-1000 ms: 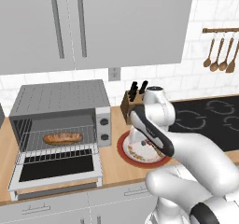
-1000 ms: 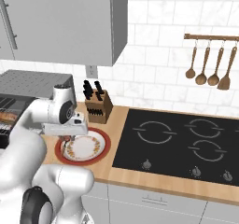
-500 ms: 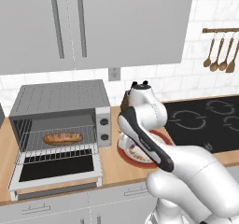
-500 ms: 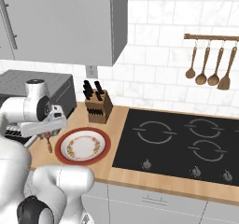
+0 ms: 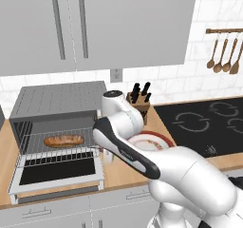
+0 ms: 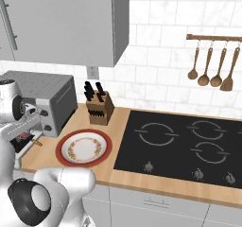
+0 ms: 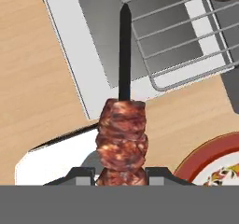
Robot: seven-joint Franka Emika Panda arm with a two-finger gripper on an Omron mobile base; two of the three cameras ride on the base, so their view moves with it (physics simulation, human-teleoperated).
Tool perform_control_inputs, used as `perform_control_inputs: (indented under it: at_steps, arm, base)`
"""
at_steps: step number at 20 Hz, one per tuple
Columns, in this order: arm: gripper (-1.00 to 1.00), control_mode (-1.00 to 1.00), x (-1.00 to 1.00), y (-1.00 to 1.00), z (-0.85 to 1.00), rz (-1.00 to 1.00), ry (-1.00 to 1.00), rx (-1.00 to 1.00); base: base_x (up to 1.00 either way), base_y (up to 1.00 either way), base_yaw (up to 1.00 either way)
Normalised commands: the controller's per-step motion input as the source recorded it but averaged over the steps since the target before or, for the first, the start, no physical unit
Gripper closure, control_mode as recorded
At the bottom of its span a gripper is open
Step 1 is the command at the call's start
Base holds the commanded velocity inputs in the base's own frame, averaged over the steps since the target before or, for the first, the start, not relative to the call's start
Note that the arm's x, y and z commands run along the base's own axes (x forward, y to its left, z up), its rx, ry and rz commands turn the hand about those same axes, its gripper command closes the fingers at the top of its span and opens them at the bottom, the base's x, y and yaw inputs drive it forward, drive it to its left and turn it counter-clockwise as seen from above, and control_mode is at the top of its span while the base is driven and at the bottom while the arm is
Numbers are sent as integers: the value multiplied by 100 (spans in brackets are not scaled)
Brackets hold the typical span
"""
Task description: Pick up the kebab skewer and baguette bread, and place them inside the toaster oven. Close the toaster oven door and start by setting the timer.
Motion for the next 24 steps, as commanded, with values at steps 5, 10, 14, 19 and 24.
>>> perform_control_inputs:
  at_steps: [5, 10, 14, 19, 24]
  arm:
    - [100, -100, 0, 87, 7, 40, -5, 0]
    - [100, -100, 0, 73, 3, 7, -16, -4]
    - [100, -100, 4, 28, 2, 5, -34, 0]
    - [100, -100, 59, 33, 1, 0, -24, 0]
    - [100, -100, 66, 24, 0, 0, -14, 0]
  base:
    - [0, 0, 0]
    - [0, 0, 0]
    - [0, 0, 0]
    - [0, 0, 0]
    - [0, 0, 0]
